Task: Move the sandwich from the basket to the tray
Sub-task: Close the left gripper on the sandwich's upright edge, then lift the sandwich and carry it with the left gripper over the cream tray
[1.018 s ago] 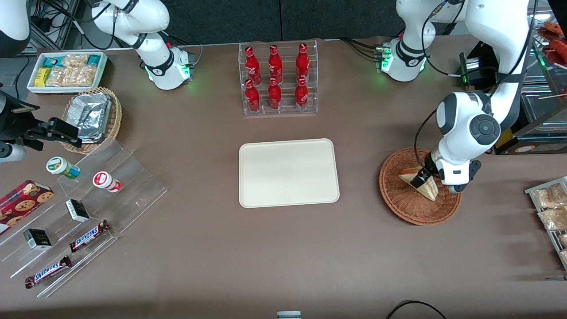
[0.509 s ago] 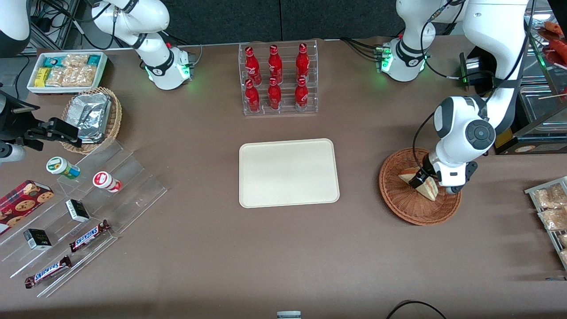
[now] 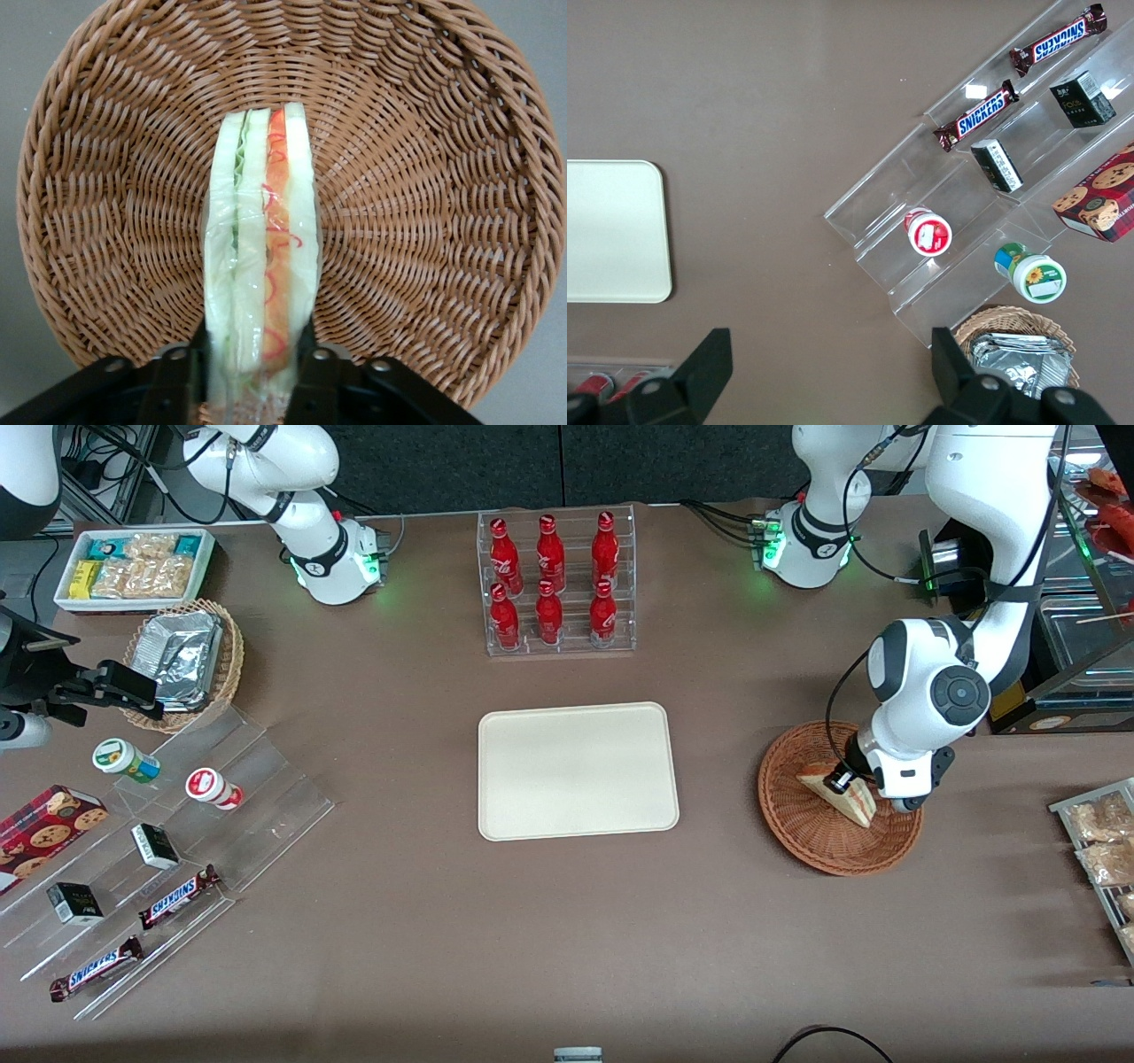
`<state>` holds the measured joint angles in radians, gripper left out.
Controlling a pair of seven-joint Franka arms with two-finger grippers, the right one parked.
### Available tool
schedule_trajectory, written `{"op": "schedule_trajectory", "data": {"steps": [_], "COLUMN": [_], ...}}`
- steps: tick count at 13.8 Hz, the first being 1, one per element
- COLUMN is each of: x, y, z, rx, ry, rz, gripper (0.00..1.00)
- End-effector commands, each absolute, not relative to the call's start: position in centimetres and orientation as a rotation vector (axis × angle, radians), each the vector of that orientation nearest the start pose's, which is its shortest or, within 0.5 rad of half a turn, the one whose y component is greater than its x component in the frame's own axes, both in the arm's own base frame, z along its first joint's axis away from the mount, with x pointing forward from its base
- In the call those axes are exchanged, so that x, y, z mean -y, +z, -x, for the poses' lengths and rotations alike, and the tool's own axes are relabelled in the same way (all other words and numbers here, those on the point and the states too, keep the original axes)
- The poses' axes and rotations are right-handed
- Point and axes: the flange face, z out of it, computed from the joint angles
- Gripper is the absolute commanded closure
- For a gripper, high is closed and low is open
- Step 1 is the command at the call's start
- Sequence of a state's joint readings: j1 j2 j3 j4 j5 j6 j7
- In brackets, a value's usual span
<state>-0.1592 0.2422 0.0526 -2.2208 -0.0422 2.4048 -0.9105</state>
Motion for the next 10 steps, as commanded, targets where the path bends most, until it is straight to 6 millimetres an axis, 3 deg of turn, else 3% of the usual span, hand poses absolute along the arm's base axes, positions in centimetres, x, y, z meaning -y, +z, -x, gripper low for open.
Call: {"op": "schedule_trajectory", "data": {"steps": [1, 4, 6, 8, 10], "x": [6.2, 6.9, 9.5, 14.1, 20.1], "y": [27.7, 35.9, 41.1, 44.8, 47.1], "z": [-53.7, -55.8, -56.8, -56.8, -55.8], "rx": [1.267, 1.146, 1.082, 0.978, 0.857], "ry": [0.109, 0.227, 0.272, 0.255, 0.216], "rz": [2.842, 2.785, 2.782, 2.820, 2.870], "gripper": [1.00, 1.00, 1.00, 1.00, 1.00]}}
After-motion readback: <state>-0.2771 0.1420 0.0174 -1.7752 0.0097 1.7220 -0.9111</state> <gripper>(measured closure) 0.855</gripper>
